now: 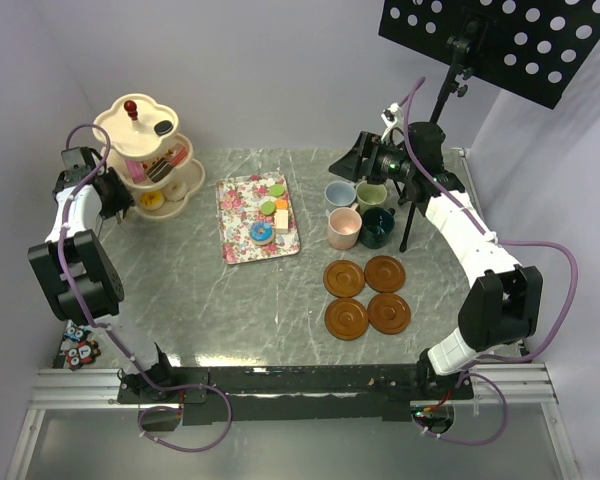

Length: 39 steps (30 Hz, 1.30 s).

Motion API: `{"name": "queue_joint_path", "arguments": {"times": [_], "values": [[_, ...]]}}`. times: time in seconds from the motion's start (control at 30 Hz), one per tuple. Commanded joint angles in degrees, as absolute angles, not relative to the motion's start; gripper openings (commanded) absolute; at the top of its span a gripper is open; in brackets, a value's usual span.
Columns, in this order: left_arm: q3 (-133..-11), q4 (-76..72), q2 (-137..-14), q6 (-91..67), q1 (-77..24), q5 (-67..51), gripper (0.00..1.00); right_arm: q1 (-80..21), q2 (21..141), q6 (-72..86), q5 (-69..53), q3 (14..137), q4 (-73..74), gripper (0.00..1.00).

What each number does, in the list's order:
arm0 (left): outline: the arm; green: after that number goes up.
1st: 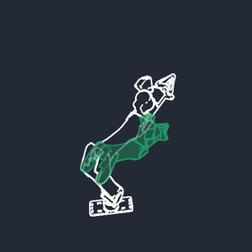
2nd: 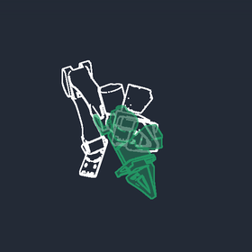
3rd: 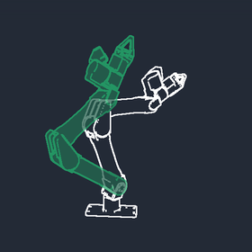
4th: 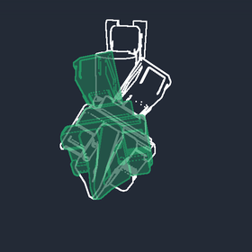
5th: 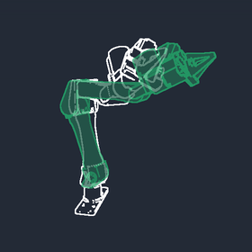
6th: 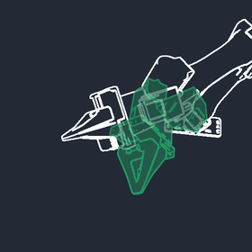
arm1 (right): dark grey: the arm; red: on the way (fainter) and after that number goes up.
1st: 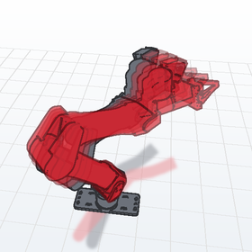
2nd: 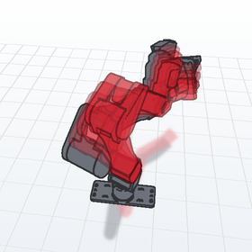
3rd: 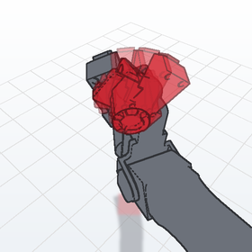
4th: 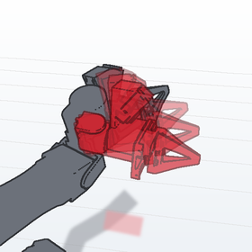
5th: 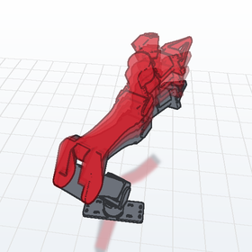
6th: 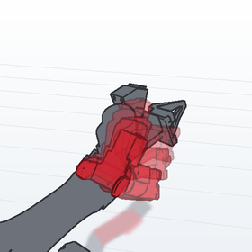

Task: Serve the afternoon tea
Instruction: Place the desert on the desert table.

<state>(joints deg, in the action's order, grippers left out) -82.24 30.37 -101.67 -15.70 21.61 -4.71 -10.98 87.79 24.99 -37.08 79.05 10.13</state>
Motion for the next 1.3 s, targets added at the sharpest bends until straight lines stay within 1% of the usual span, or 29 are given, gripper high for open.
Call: {"name": "queue_joint_path", "arguments": {"times": [0.0,0.13,0.33,0.67,1.07,1.13,1.2,1.27], "values": [[-85.17,26.11,-102.39,-14.24,22.06,-8.87,0.45,-10.46,85.96,24.17,-37.35,80.68,9.32,0.84],[-85.25,26.45,-103.27,-13.71,22.06,-9.14,0.48,-10.46,86.04,24.08,-37.35,80.77,9.67,0.84],[-84.02,26.45,-102.83,-13.36,22.06,-8.7,0.57,-10.46,86.31,24.08,-37.79,80.68,9.58,0.84],[-82.44,25.58,-101.6,-13.71,22.06,-8.44,0.62,-10.37,86.05,24.08,-38.06,80.42,9.58,0.84],[-83.06,26.1,-101.78,-13.36,22.06,-8.26,0.65,-10.37,86.04,24.08,-38.23,80.33,9.58,0.84],[-82.79,26.1,-101.52,-13.45,22.15,-8.26,0.64,-10.37,86.04,24.17,-38.23,80.33,9.58,0.84],[-82.36,25.93,-100.99,-13.62,22.15,-7.65,0.6,-10.37,86.13,24.17,-38.32,80.42,9.49,0.84],[-81.65,25.4,-99.76,-13.54,22.15,-7.29,0.59,-10.37,86.22,24.26,-38.41,80.42,9.58,0.84]]}}
